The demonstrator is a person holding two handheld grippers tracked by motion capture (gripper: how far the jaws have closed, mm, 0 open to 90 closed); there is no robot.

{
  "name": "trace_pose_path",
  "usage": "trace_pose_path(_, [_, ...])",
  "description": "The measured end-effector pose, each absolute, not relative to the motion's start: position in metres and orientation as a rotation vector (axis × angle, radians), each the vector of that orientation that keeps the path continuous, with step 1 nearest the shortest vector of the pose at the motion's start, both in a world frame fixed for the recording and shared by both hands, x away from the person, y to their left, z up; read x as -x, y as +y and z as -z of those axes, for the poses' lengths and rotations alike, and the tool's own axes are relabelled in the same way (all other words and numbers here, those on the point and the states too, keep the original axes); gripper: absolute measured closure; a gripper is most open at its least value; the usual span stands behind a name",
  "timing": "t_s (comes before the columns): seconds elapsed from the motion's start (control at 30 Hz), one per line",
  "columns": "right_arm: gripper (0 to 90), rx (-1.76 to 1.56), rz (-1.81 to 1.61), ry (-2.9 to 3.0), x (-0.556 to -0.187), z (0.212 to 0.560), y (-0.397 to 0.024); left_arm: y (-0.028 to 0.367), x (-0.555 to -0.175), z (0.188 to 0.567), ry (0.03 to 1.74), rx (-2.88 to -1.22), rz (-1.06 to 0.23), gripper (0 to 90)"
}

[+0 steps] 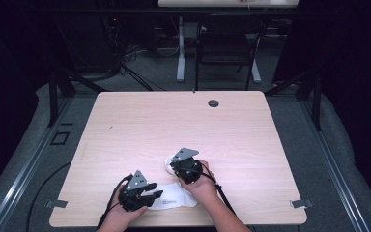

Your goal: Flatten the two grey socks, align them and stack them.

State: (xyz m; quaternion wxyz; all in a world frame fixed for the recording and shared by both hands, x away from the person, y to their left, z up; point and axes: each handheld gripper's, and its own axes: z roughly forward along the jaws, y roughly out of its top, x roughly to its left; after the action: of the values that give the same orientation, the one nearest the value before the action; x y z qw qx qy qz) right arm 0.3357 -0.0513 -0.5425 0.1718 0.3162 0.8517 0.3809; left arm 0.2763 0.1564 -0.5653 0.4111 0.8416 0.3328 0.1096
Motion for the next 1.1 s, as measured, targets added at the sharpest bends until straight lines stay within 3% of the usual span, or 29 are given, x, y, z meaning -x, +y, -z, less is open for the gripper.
trace_pose_path(0.23, [89.9,-0.896,-1.133,2.37,-0.329,0.532,-0.06,0.157,-0.294,0.557,0.864,-2.106,-0.366,66.2])
trace_pose_path(0.47, [89.9,-0.898,-1.133,2.349,-0.328,0.53,-0.067,0.147,-0.32,0.55,0.879,-2.107,-0.39,89.2])
trace_pose_path(1.1, [89.9,-0.93,-1.158,2.301,-0.325,0.529,-0.088,0.114,-0.358,0.57,0.935,-2.212,-0.37,89.9])
